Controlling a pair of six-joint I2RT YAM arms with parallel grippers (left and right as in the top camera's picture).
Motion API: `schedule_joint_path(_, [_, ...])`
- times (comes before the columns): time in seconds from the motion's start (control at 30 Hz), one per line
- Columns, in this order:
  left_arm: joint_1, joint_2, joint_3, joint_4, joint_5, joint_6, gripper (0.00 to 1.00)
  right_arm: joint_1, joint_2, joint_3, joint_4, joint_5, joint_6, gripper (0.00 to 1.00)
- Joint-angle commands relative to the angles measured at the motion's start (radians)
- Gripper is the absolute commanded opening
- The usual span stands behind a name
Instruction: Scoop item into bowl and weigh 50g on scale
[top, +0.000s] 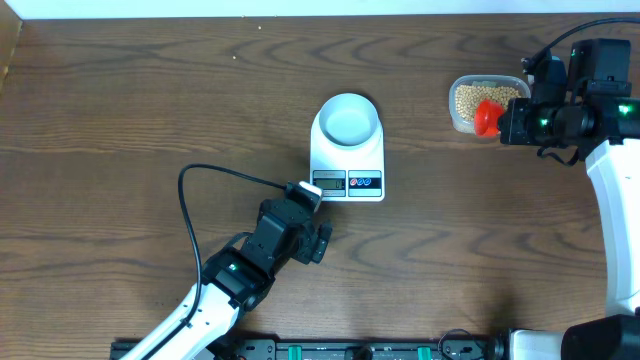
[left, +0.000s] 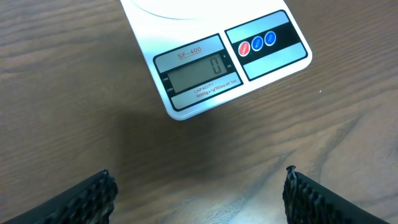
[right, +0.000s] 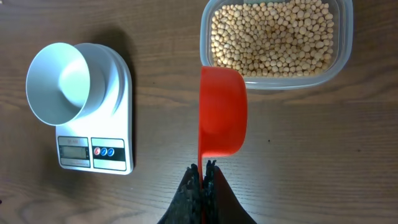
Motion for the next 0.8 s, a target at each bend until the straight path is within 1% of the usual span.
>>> schedule_joint_path(0.0, [0.0, -0.008, 0.022, 0.008, -0.02, 0.017, 0.88, 0.002, 0.002, 0.015, 0.0, 0.001, -0.014, 0.01])
schedule_joint_path(0.2, [-0.001, -0.008, 0.022, 0.03, -0.02, 0.017, 0.88, 0.002, 0.002, 0.015, 0.0, 0.001, -0.015, 0.01])
schedule_joint_path(0.77, [-0.001, -0.007, 0.021, 0.022, -0.02, 0.017, 0.88, 0.002, 0.002, 0.015, 0.0, 0.001, -0.014, 0.01])
